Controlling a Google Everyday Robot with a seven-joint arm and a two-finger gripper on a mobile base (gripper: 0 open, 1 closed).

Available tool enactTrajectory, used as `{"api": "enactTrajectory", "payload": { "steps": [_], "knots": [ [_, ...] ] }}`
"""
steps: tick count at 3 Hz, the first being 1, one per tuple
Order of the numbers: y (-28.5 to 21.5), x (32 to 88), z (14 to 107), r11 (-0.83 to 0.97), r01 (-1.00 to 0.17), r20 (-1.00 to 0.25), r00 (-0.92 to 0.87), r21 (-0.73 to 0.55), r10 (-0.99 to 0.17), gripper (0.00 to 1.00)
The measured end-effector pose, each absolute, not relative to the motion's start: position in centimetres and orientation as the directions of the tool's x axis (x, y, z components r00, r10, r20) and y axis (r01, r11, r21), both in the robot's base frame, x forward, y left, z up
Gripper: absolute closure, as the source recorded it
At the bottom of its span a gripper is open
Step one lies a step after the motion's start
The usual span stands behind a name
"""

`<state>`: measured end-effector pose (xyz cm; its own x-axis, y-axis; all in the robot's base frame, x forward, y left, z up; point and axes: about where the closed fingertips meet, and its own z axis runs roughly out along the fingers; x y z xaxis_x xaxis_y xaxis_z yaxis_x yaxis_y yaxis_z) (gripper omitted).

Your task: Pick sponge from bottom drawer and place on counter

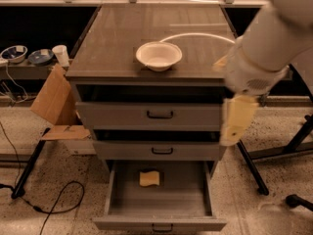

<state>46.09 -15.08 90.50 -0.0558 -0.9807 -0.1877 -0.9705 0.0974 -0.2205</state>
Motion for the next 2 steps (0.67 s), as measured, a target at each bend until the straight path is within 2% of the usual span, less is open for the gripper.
{"api": "enactTrajectory", "payload": {
  "steps": [2],
  "knots": [
    [-4.7,48.3,72.6,-0.232,-0.967,-0.205,0.249,-0.104,-0.946,0.0]
  ]
}}
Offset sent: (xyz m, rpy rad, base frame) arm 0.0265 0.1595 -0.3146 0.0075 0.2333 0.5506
